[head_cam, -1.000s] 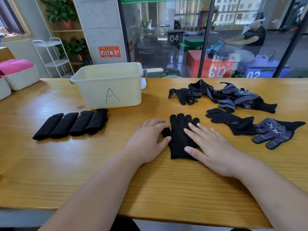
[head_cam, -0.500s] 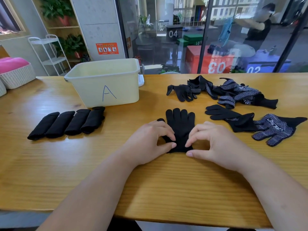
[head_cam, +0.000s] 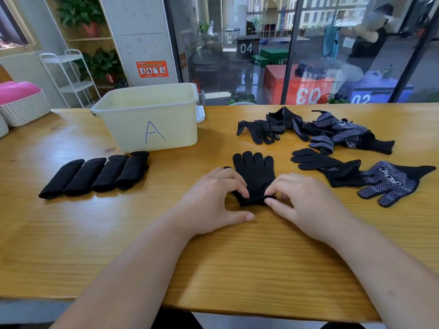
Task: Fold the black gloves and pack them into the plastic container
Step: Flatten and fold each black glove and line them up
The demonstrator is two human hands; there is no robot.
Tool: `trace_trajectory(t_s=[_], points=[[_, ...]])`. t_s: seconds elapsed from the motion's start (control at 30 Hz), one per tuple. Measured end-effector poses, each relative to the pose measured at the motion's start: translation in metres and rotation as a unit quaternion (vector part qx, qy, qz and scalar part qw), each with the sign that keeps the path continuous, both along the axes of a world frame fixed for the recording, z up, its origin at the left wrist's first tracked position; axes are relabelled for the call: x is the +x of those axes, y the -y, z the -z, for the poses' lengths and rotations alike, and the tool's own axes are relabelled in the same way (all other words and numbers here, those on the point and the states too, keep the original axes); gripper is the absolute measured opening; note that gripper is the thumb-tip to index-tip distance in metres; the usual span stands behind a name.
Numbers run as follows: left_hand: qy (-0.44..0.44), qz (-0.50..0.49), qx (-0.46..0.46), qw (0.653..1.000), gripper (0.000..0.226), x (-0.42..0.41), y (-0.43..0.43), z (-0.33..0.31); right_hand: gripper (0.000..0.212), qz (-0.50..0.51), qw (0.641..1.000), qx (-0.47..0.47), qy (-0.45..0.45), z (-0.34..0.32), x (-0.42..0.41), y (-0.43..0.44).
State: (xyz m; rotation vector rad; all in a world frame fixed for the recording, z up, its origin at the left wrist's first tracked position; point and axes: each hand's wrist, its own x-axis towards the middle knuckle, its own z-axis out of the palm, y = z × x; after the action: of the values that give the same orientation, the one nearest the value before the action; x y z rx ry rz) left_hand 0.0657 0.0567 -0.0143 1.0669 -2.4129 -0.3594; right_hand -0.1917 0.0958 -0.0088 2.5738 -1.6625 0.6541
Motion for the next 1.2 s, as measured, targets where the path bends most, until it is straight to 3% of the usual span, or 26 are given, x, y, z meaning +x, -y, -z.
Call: trace_trajectory(t_s=[0.17, 0.3, 0.47, 0.7, 0.9, 1.07, 1.2], points=[[-0.012, -0.020, -0.043, 0.999, 0.015, -0.003, 0.001, 0.002, 0.017, -0.010, 0.999, 0.010, 0.047, 0.000, -0.004, 0.000], [-0.022, -0.033, -0.035, 0.999, 0.008, -0.002, 0.001, 0.002, 0.030, -0.030, 0.998, 0.036, 0.051, 0.002, -0.008, 0.002], [-0.050, -0.051, -0.002, 0.997, 0.016, -0.001, 0.000, 0.002, 0.017, 0.020, 0.993, 0.026, 0.113, 0.007, -0.005, 0.006], [-0.061, -0.106, 0.041, 0.992, 0.027, -0.005, 0.001, 0.006, 0.018, 0.037, 0.977, 0.068, 0.197, 0.009, -0.001, 0.008], [-0.041, -0.138, -0.012, 0.989, 0.021, -0.013, -0.002, 0.007, 0.017, 0.062, 0.989, 0.008, 0.134, 0.013, 0.006, 0.008], [-0.033, -0.094, -0.068, 0.993, 0.007, -0.014, -0.002, 0.005, 0.009, 0.032, 0.997, -0.030, 0.067, 0.009, 0.006, 0.006], [0.002, -0.080, -0.090, 0.993, 0.012, -0.012, 0.001, 0.009, 0.023, 0.039, 0.999, -0.024, 0.016, 0.006, 0.005, 0.005]])
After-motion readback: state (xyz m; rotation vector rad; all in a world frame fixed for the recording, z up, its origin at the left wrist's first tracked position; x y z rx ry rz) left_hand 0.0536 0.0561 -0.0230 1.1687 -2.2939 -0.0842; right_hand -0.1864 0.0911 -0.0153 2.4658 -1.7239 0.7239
